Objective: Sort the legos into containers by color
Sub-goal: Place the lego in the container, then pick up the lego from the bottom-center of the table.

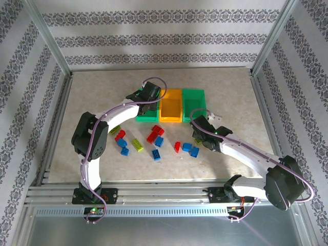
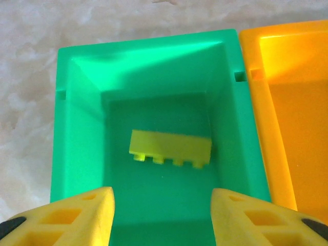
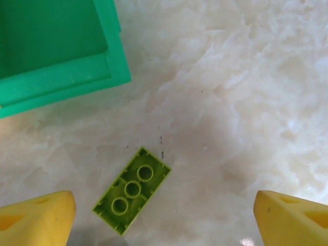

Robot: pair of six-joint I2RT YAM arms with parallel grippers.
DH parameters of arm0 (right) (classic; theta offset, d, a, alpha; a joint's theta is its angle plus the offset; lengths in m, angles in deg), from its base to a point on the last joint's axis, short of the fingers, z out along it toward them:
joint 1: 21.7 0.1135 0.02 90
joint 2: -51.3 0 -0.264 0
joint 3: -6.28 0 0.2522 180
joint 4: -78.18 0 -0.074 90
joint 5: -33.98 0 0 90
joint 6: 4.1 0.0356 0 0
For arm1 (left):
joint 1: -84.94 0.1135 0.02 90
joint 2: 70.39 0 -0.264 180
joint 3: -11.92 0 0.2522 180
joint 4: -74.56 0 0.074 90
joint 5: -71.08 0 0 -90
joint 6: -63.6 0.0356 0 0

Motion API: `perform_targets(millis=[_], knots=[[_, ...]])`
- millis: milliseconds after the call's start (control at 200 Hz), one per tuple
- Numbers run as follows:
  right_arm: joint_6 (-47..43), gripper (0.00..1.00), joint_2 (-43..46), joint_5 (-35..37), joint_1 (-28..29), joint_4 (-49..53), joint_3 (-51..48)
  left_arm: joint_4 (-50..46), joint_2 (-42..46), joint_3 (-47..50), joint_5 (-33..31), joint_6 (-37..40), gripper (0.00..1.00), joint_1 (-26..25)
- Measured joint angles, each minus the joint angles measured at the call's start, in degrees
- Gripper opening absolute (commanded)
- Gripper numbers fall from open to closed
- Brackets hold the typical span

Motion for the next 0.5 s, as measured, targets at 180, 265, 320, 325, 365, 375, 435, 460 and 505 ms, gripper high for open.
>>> perform_targets(millis=[180,265,320,325,365,375,435,460,505], knots=[[1.64,0.84,0.46,-3.08,4.7,2.25,-1.46,-0.02,1.14,0.81,0.07,-0.33,0.65,0.0],[3.41,0.83,0.46,-4.74,7.82,3.72,-1.86,-0.13,3.52,2.36,0.2,-0.61,0.72,0.0],[4.66,0.83,0.26,-5.73,9.6,4.37,-1.92,-0.13,5.62,3.52,0.28,-0.72,0.79,0.0],[4.79,0.82,0.2,-5.9,9.84,4.44,-1.95,-0.15,5.9,3.69,0.31,-0.68,0.79,0.0],[5.64,0.82,-0.15,-6.47,11.02,4.68,-1.97,-0.11,7.52,4.63,0.31,-0.9,0.82,0.0],[5.97,0.82,-0.26,-6.67,11.32,4.72,-1.97,-0.13,7.98,4.85,0.28,-1.07,0.83,0.0],[7.26,0.79,-1.22,-7.72,12.76,4.87,-2.08,0.02,10.54,6.25,0.26,-1.2,0.88,0.0],[7.67,0.78,-1.66,-8.13,13.25,4.87,-2.14,0.04,11.65,6.88,0.24,-1.22,0.89,0.0],[8.31,0.75,-2.32,-8.85,13.7,4.85,-2.25,0.09,13.6,8.04,0.22,-1.29,0.91,0.0]])
